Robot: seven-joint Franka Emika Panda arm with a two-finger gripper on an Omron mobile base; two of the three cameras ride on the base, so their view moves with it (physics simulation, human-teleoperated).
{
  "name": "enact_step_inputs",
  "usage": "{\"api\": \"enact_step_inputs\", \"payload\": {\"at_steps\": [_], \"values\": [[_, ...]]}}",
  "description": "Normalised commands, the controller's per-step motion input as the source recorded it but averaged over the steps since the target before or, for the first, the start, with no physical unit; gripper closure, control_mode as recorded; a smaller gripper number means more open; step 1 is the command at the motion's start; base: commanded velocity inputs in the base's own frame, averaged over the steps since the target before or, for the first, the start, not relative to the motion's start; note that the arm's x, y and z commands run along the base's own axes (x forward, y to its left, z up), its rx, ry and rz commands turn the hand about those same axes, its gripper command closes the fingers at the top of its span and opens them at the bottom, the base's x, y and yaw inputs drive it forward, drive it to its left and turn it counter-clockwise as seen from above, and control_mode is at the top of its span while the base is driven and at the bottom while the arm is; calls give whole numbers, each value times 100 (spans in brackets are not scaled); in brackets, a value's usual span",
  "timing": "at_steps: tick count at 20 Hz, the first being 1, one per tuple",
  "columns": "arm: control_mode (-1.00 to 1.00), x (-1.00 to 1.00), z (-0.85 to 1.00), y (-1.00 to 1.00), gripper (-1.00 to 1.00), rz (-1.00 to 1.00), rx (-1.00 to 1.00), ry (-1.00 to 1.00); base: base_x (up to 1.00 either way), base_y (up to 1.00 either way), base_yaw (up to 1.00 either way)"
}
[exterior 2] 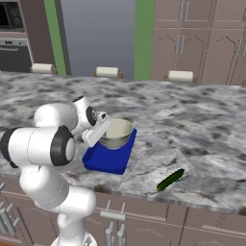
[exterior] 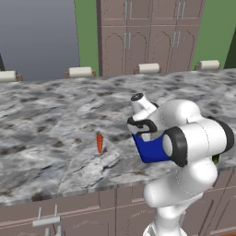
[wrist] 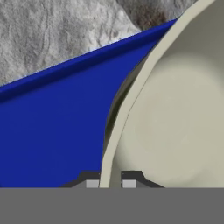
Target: Place the two vegetables and bowl onto the tray for setting up a vegetable dip station.
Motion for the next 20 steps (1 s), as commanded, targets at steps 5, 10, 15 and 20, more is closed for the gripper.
{"api": "enact_step_inputs", "payload": {"at_steps": [5,10,15,20], "values": [[-100,-5,-4,2,100,0,0,0,0,0,0],[-100,-1,-5,0,100,0,0,0,0,0,0],[-100,-1,-1,0,-100,0,0,0,0,0,0],[-100,-12,5,0,-100,-1,0,-1,0,0,0]]}}
